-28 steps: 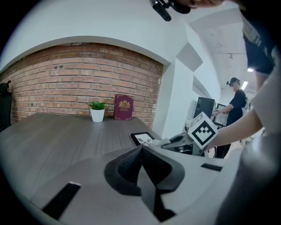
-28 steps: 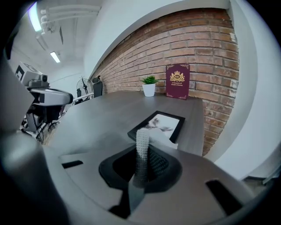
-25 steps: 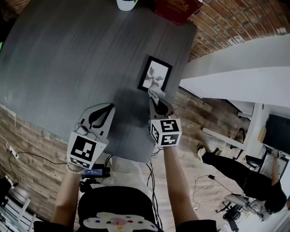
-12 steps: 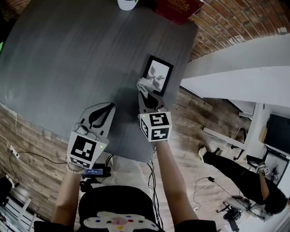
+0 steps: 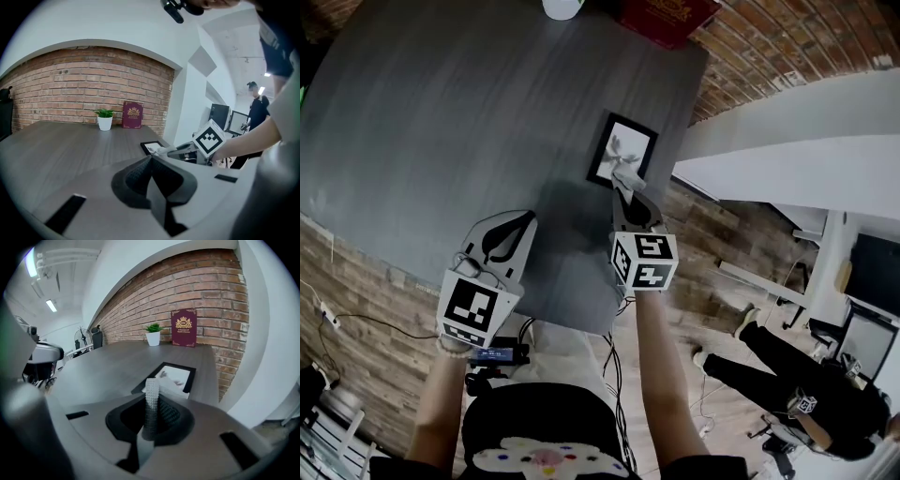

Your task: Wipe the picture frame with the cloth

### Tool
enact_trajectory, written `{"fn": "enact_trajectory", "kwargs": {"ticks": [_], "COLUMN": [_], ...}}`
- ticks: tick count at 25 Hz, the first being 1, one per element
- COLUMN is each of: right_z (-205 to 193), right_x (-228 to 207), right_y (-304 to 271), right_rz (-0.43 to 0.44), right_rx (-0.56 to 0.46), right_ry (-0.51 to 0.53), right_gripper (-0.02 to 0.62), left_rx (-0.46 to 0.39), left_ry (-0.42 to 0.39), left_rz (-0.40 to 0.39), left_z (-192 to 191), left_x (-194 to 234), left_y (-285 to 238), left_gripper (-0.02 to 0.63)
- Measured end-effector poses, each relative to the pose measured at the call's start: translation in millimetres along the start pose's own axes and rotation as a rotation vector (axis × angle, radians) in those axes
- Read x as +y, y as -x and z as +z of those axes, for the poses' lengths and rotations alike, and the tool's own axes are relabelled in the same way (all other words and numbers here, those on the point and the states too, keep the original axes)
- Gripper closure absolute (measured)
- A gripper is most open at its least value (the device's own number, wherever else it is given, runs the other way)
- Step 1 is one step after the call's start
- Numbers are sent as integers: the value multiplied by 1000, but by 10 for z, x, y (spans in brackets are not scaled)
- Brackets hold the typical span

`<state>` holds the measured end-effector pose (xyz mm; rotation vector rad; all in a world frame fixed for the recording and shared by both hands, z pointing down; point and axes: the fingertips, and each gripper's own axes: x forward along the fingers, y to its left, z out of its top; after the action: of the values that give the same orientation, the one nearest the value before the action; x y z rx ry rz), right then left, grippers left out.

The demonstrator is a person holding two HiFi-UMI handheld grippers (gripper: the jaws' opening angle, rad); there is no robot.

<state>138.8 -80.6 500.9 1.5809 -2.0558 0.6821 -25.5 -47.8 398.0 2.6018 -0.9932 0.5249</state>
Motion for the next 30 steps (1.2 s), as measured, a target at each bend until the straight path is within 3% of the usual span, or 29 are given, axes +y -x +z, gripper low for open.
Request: {"fn": "enact_trajectory", "kwargs": {"ticks": [7,12,21,30], "right_z": [-44,83,340,486], "right_x": [-318,-373,-43,278], "right_y": [172,398,1033,1586], "right_rz": [-83,-110,-97,-86], "right_rx": [-5,-88,-180,-254], "right_ry": [-49,-112,-71,-37], "right_gripper": [571,571,571,571], "left_rx": [-6,-30,-72,-135], "left_ry": [-4,-14,1,-52], "left_rz": [-4,-5,-15,-30], "left_z": [19,129,328,634], "left_x": [-3,2,-40,-99], "left_y": [31,91,282,527], "left_gripper": [597,597,597,597]}}
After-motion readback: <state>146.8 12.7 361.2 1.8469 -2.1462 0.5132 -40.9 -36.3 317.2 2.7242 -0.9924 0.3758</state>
